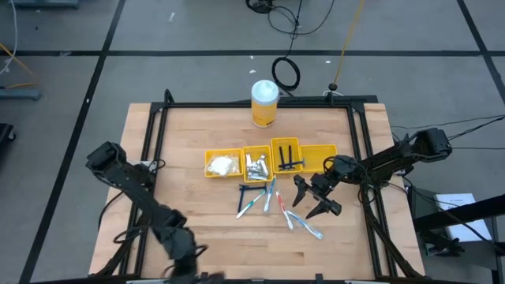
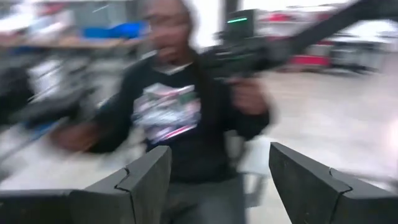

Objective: Pick & Place Travel size toiletries
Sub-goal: Put the left blue razor into the middle right yellow bin

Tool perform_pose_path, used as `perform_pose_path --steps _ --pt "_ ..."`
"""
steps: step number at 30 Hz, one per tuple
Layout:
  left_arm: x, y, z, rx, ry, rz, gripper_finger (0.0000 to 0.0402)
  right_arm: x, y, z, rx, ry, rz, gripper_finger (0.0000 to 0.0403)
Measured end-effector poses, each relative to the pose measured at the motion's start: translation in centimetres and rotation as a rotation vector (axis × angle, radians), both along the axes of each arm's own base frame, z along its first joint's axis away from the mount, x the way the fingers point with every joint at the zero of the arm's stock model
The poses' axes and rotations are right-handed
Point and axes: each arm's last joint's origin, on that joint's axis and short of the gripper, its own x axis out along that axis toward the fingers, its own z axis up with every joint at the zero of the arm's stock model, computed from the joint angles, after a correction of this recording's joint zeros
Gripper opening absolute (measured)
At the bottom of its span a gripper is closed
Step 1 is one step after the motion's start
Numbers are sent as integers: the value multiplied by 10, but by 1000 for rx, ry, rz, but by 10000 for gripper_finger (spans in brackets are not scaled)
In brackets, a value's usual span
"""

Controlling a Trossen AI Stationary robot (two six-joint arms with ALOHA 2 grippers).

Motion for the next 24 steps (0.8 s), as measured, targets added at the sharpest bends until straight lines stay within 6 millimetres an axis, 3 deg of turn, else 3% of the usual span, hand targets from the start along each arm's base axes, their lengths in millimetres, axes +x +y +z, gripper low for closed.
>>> perform_pose_path --steps 9,14,19,24 --pt "42 40 -11 -73 345 659 267 -1 4 3 7 -25 20 263" --pt "58 64 -14 -91 369 916 267 -1 4 2 6 -22 20 263" --pt "70 87 -19 -71 385 1096 267 -1 4 2 7 -21 21 263" --pt "72 99 -34 76 460 1160 267 -1 4 2 7 -21 20 263"
